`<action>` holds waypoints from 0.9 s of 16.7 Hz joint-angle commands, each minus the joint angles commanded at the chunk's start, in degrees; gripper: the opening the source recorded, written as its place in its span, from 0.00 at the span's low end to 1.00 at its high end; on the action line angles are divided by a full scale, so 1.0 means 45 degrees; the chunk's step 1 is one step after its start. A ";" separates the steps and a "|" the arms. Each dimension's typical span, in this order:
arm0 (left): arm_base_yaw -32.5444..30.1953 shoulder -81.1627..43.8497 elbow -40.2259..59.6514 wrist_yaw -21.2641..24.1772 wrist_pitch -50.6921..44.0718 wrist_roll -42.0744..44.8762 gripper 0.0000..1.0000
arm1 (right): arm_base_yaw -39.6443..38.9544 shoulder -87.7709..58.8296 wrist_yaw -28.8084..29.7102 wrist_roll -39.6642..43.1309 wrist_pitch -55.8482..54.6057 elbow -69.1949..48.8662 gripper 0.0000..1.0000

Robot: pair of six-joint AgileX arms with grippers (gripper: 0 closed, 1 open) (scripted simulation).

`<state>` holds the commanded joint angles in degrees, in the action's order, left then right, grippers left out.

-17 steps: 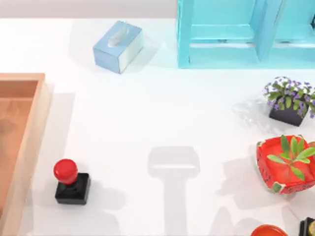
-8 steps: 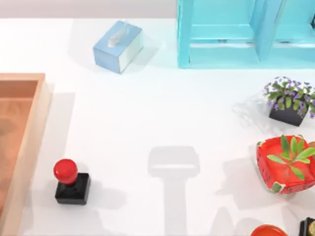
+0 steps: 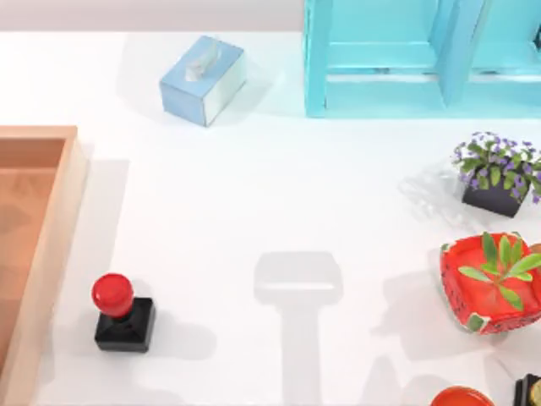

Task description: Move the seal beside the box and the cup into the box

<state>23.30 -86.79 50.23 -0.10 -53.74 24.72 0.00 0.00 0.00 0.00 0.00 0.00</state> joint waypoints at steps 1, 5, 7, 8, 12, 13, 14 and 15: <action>0.0000 0.0000 0.0000 0.0000 0.0000 0.0000 0.00 | 0.0000 0.0000 0.0000 0.0000 0.0000 0.0000 1.00; 0.0000 0.0000 0.0000 0.0000 0.0000 0.0000 0.30 | 0.0000 0.0000 0.0000 0.0000 0.0000 0.0000 1.00; 0.0000 0.0000 0.0000 0.0000 0.0000 0.0000 0.45 | 0.0000 0.0000 0.0000 0.0000 0.0000 0.0000 1.00; 0.0000 0.0000 0.0000 0.0000 0.0000 0.0000 0.53 | 0.0000 0.0000 0.0000 0.0000 0.0000 0.0000 1.00; 0.0000 0.0000 0.0000 0.0000 0.0000 0.0000 0.83 | 0.0000 0.0000 0.0000 0.0000 0.0000 0.0000 1.00; 0.0000 0.0000 0.0000 0.0000 0.0000 0.0000 0.90 | 0.0000 0.0000 0.0000 0.0000 0.0000 0.0000 1.00; 0.0000 0.0000 0.0000 0.0000 0.0000 0.0000 0.98 | 0.0000 0.0000 0.0000 0.0000 0.0000 0.0000 1.00; 0.0000 0.0000 0.0000 0.0000 0.0000 0.0000 1.00 | 0.0000 0.0000 0.0000 0.0000 0.0000 0.0000 1.00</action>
<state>23.30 -86.79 50.23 -0.10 -53.74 24.72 0.00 0.00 0.00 0.00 0.00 0.00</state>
